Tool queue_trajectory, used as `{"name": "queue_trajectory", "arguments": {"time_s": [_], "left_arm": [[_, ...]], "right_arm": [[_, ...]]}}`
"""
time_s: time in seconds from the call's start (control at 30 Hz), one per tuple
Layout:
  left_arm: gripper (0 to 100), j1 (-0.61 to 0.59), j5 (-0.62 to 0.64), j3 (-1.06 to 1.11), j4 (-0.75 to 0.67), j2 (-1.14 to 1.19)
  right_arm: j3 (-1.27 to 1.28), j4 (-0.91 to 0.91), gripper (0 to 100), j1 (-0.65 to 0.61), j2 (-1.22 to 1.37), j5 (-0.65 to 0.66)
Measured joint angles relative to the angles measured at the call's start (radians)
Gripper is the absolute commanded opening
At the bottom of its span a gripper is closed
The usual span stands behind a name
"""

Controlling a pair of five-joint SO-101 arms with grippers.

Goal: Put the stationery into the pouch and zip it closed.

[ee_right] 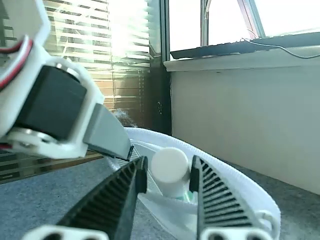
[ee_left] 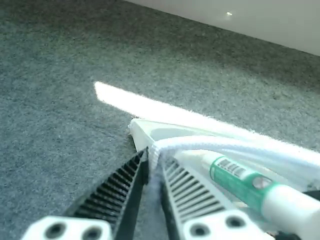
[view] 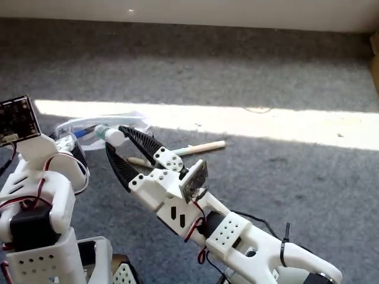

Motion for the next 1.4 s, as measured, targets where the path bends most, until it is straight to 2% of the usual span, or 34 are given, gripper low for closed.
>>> {"name": "queue_trajectory", "arguments": {"time_s": [0.5, 0.67, 0.97, 1.17, 1.4], "left_arm": [[1, 0.0, 0.0, 0.0, 0.0, 0.0], [1, -0.026, 0.0, 0.0, 0.0, 0.0], [1, -0.11, 0.032, 0.0, 0.0, 0.0], [1, -0.12, 0.038, 0.0, 0.0, 0.0], [1, -0.203, 0.086, 0.0, 0.0, 0.0]], "right_arm": [[0.038, 0.02, 13.0, 0.0, -0.032, 0.0], [0.052, 0.244, 13.0, 0.015, -0.184, 0.0], [0.052, 0.71, 13.0, 0.127, -0.491, 0.0], [-0.009, 0.893, 13.0, 0.219, -0.531, -0.051], [-0.115, 1.04, 13.0, 0.29, -0.531, -0.089]]}}
